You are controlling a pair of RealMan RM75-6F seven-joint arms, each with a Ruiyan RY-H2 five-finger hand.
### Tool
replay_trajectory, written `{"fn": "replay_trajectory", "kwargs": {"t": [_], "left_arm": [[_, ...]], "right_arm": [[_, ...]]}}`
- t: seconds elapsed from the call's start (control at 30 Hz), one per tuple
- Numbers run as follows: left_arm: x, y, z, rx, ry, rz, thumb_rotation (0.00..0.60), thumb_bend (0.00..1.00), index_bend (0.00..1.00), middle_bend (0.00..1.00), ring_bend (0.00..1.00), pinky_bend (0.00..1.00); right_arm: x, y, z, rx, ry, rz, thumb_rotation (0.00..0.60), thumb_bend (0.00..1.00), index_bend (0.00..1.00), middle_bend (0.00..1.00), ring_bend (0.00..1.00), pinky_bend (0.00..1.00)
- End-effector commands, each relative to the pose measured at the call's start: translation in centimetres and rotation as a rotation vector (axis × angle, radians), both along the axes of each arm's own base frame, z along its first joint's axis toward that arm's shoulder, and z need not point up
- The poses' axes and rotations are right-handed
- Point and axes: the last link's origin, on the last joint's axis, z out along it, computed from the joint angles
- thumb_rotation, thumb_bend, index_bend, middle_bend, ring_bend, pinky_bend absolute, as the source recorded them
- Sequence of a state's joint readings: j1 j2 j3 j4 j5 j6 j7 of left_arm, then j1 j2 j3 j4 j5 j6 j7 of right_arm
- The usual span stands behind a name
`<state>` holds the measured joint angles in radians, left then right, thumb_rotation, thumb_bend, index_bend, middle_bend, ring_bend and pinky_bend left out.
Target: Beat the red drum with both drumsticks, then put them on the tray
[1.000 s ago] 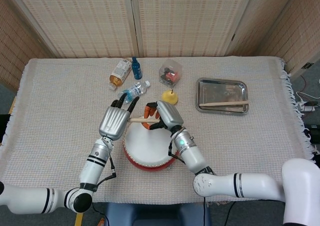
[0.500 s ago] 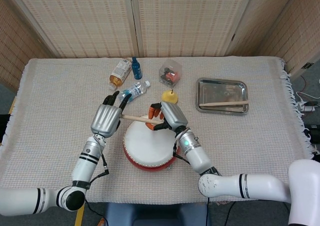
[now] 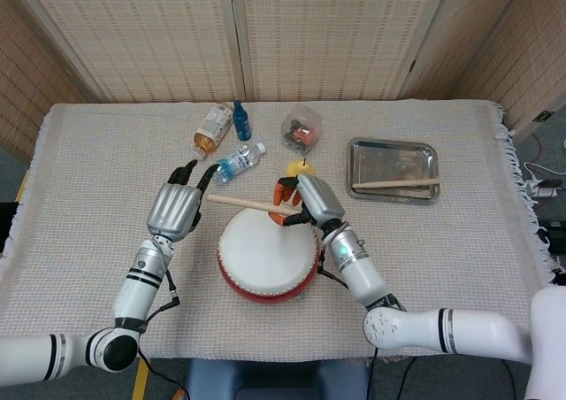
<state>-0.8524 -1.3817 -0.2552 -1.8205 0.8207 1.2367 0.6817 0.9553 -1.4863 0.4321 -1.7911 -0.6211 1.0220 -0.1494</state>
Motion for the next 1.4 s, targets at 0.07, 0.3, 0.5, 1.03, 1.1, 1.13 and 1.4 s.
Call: {"fn": "replay_trajectory", "kwargs": {"t": [0.07, 0.3, 0.5, 1.03, 1.1, 1.13, 1.4], "left_arm": [[-1.7, 0.4, 0.6, 0.017, 0.001, 0.039, 0.600, 0.30, 0.00, 0.00, 0.00, 0.13], [-3.4, 0.6, 1.5, 0.041, -0.007, 0.070, 0.600, 0.29, 0.00, 0.00, 0.00, 0.13], [-4.3, 0.2, 1.9, 0.051, -0.006, 0.076, 0.600, 0.29, 0.00, 0.00, 0.00, 0.13], [-5.5, -0.8, 2.4, 0.075, 0.012, 0.054, 0.600, 0.29, 0.00, 0.00, 0.00, 0.13], [-5.5, -0.9, 2.5, 0.076, 0.012, 0.055, 0.600, 0.29, 0.00, 0.00, 0.00, 0.13], [-5.5, -0.8, 2.5, 0.077, 0.011, 0.056, 0.600, 0.29, 0.00, 0.00, 0.00, 0.13], [-5.5, -0.8, 2.4, 0.070, 0.003, 0.069, 0.600, 0.29, 0.00, 0.00, 0.00, 0.13]], "right_arm": [[-1.9, 0.2, 2.5, -0.032, -0.017, -0.021, 0.600, 0.90, 0.91, 0.53, 0.46, 0.51], [-4.6, 0.5, 5.0, -0.066, -0.009, -0.039, 0.600, 0.90, 0.91, 0.54, 0.46, 0.51], [-8.0, 0.2, 6.5, -0.094, 0.020, -0.090, 0.600, 0.90, 0.91, 0.54, 0.46, 0.51], [-17.9, -3.7, 5.5, -0.146, 0.122, -0.229, 0.600, 0.91, 0.91, 0.54, 0.46, 0.51], [-19.1, -4.3, 5.3, -0.152, 0.137, -0.245, 0.600, 0.91, 0.91, 0.54, 0.46, 0.51], [-19.6, -4.5, 5.2, -0.150, 0.143, -0.255, 0.600, 0.91, 0.91, 0.54, 0.46, 0.51], [-23.7, -6.8, 4.1, -0.144, 0.219, -0.325, 0.600, 0.91, 0.91, 0.54, 0.46, 0.51]]}}
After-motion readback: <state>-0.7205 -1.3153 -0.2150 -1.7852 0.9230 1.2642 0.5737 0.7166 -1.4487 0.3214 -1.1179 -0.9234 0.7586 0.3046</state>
